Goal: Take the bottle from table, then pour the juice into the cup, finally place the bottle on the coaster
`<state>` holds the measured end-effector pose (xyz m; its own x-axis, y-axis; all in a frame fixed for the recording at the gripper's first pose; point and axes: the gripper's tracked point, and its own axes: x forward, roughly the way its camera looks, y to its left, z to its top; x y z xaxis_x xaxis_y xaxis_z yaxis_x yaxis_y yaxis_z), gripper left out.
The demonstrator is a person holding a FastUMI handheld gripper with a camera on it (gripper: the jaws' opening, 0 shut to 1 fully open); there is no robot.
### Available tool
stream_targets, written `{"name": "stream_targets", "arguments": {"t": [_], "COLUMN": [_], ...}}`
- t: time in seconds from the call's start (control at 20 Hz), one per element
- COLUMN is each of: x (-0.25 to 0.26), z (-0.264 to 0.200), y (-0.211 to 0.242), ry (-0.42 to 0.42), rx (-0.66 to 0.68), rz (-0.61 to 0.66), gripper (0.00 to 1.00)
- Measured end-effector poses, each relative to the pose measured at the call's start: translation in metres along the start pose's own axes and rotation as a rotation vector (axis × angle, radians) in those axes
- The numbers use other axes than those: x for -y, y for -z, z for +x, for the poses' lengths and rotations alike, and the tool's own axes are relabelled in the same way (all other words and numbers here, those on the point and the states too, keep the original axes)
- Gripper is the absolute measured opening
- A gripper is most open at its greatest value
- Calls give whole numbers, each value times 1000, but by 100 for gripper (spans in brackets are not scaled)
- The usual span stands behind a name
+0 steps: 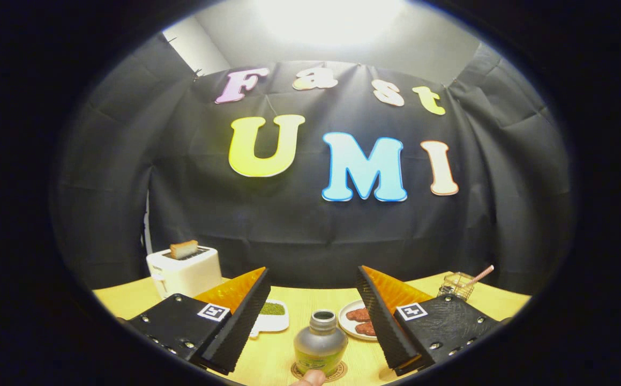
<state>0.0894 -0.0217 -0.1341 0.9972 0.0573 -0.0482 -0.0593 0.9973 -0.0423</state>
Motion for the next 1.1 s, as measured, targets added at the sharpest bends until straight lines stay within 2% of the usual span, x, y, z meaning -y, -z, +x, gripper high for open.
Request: {"name": "stream_targets", "arguments": {"t": [0.15, 0.3, 0.4, 0.7, 0.9, 1.1], "x": [13, -1, 4, 27, 40, 63], "z": [-15, -27, -39, -63, -70, -72], "y": [-50, -101, -120, -158, -169, -170], "ry": [46, -12, -13, -7, -35, -28], "rx": [-45, 13, 20, 37, 55, 52], "rz": [-43, -10, -33, -18, 8, 5], "gripper": [98, 98, 97, 96, 96, 96]}}
